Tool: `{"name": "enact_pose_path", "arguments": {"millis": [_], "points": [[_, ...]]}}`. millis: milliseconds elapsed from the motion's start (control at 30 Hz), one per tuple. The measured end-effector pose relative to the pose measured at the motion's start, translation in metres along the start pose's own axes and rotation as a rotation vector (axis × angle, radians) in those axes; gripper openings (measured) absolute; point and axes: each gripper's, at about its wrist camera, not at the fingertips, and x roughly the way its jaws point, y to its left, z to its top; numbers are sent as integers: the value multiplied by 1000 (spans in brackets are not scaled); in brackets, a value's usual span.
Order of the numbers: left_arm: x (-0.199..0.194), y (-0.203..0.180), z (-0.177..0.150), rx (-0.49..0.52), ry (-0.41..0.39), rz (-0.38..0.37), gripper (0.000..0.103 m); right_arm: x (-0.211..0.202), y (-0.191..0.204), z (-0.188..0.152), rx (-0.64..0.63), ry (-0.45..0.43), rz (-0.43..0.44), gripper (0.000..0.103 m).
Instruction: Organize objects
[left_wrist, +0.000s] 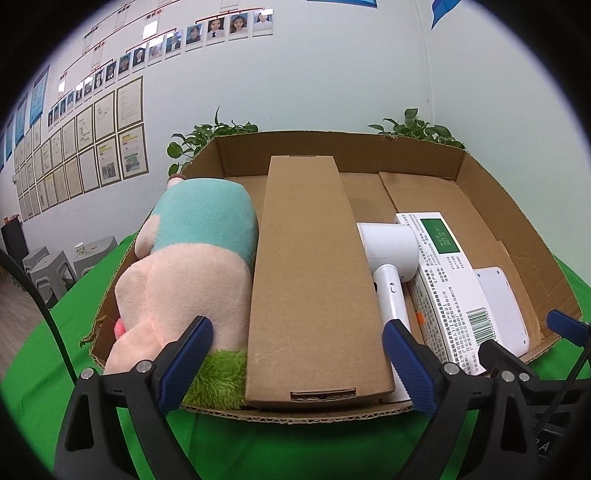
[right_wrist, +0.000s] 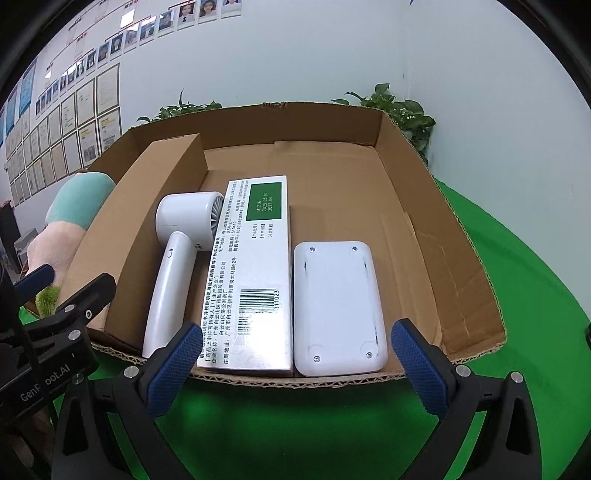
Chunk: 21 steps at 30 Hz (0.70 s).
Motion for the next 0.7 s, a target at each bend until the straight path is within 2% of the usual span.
{"name": "enact_pose_path", "arguments": {"millis": [700], "points": [[1,0,-1,-8,11,-8,97,-6,3,-4,13,-2,-1,103]]}}
